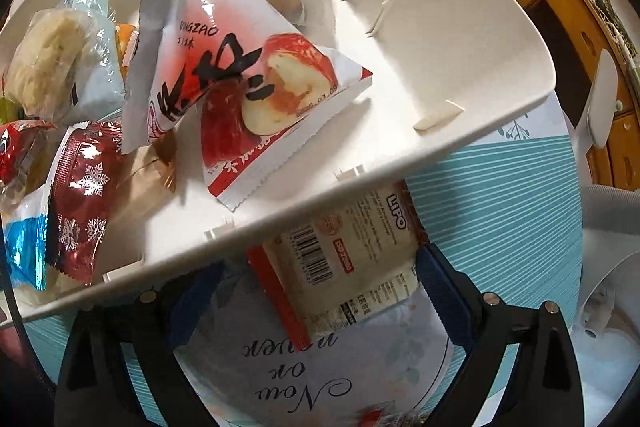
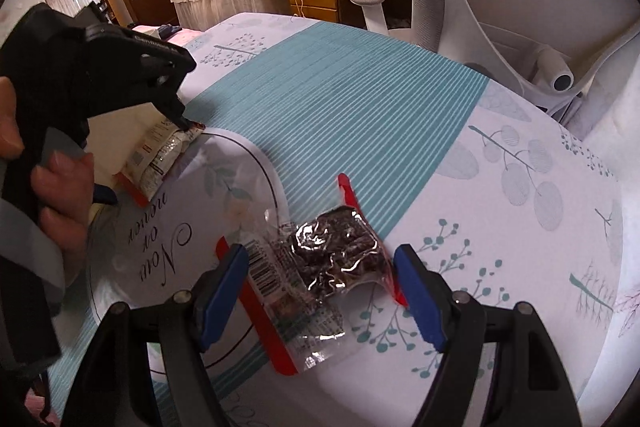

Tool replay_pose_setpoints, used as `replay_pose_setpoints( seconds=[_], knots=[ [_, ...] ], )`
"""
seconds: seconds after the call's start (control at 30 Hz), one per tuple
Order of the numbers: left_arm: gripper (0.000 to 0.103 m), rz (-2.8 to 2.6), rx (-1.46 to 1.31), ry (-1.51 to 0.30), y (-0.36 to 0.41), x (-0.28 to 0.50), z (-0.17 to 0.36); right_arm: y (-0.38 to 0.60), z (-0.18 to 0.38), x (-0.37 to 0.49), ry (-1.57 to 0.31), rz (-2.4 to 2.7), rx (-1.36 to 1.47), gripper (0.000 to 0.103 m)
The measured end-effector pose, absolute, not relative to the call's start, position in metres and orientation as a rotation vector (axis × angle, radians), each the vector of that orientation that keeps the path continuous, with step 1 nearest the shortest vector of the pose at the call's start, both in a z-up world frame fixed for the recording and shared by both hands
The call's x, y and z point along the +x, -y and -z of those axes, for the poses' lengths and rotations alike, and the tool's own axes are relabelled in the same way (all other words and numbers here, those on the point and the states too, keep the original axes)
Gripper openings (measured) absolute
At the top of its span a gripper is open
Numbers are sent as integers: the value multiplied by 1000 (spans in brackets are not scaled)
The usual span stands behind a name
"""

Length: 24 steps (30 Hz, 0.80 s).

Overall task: Organize snacks
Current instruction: 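Grasp the cream LIPO bag with the left tool while the right tool lifts the chocolate bag, then carry the LIPO bag with the left tool while the right tool carries the chocolate bag over the tray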

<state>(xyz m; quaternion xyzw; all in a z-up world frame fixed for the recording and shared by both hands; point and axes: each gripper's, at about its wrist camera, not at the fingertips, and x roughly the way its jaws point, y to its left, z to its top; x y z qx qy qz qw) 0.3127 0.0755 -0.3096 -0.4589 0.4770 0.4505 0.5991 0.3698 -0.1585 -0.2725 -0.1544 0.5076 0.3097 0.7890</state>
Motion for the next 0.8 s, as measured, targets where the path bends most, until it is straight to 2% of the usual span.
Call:
replay_pose_setpoints(
  seconds=[0.13,0.23,0.27,0.37,0.8],
  knots=[
    [87,-1045,-1045,-1107,-75,310,305,156,274,364,-1064,-640,-372,72],
    [75,-1019,-994,-1101,-69,311,298,154,273,357,-1035,-610,-412,61],
    [74,-1008,-980,-1104,-68,312,297,155,273,356,-1034,-608,-405,55],
    [63,-977,-958,-1102,-66,313,293,163,269,355,-1040,-597,-354,47],
    [55,-821,-923,-1281,-59,274,296,172,261,320,-1192,-522,-233,43]
  ],
)
